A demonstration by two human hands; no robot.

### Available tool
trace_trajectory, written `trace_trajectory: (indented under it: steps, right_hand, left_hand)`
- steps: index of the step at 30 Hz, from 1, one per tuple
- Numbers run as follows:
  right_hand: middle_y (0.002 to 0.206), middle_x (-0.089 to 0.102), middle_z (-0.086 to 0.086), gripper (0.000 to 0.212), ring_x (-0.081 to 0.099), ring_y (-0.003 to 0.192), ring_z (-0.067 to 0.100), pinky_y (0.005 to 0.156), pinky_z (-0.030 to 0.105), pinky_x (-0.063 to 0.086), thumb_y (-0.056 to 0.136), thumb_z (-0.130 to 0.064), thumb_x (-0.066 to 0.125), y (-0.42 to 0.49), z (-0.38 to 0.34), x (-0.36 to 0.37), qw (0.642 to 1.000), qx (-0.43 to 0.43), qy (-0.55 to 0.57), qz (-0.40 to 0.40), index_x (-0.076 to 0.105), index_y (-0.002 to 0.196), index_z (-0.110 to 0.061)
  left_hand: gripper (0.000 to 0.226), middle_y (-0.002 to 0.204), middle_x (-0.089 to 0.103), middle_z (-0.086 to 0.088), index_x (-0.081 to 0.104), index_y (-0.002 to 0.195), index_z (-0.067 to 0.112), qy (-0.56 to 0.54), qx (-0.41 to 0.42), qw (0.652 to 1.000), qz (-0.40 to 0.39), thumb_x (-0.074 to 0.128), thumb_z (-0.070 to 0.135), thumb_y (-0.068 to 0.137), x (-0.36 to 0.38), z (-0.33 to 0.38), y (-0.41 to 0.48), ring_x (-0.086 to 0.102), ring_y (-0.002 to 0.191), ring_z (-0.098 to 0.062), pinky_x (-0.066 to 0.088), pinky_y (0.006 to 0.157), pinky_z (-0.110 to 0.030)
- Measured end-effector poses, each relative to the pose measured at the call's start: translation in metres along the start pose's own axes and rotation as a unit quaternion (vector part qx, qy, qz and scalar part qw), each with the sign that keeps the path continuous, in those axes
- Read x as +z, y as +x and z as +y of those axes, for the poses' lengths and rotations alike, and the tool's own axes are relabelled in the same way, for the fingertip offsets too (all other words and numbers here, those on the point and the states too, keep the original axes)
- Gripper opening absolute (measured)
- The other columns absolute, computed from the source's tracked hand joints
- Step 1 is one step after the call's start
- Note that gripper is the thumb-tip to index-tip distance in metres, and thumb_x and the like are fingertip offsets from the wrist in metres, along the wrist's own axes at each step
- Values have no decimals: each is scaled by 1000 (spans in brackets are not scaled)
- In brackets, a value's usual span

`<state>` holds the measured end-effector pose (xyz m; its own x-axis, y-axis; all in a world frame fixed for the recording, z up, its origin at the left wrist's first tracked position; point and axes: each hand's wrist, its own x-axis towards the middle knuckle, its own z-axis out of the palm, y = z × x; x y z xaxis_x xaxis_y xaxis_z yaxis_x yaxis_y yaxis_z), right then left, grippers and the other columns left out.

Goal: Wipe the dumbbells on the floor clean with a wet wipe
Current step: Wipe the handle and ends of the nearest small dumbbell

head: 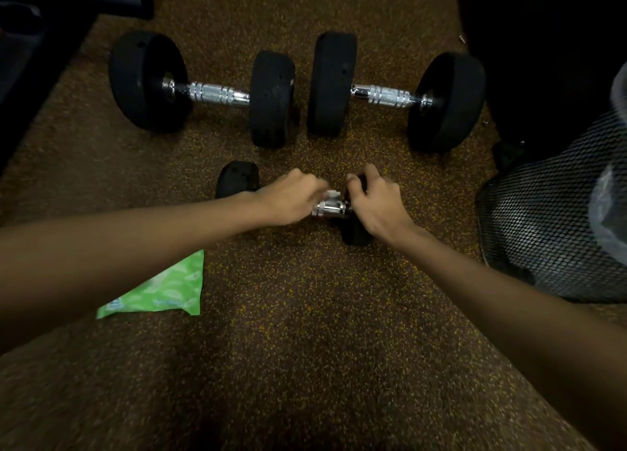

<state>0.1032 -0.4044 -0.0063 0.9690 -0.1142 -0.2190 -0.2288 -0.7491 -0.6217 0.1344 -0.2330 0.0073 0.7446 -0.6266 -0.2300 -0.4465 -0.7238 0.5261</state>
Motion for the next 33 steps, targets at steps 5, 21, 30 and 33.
trace_trajectory:
  steps: [5, 21, 30, 33]
  right_hand:
    - [109, 59, 22, 29, 55, 95, 32, 75, 29, 32, 99, -37, 39, -1, -2, -2, 1000, -13, -3, -2, 51, 107, -11]
    - [110, 60, 22, 34, 55, 95, 31, 76, 27, 32, 99, -41, 38, 2, -1, -2, 1000, 6, 9, -2, 50, 111, -12]
    - [109, 60, 22, 35, 58, 95, 33, 75, 27, 33, 98, -41, 39, 3, -1, -1, 1000, 11, 19, 1, 51, 112, -11]
    - [109, 60, 22, 35, 55, 91, 30, 75, 28, 33, 99, -42, 38, 3, -2, -2, 1000, 13, 22, -4, 50, 113, -11]
  left_hand:
    - [23, 81, 55, -4, 64, 100, 12, -2, -40, 998, -41, 43, 23, 99, 1, 12, 18, 62, 84, -27, 46, 68, -33]
    - [27, 92, 66, -13, 61, 116, 10, 18, 44, 998, 49, 40, 18, 100, 7, 6, -3, 64, 82, -26, 51, 71, -39]
    - [43, 144, 45, -13, 47, 137, 5, 170, 231, 954, 89, 39, 19, 97, 31, -11, -29, 39, 137, -23, 18, 114, -30]
    - [41, 140, 51, -10, 53, 132, 8, 80, 192, 974, 90, 37, 28, 100, 24, -4, -28, 45, 133, -18, 26, 114, -25]
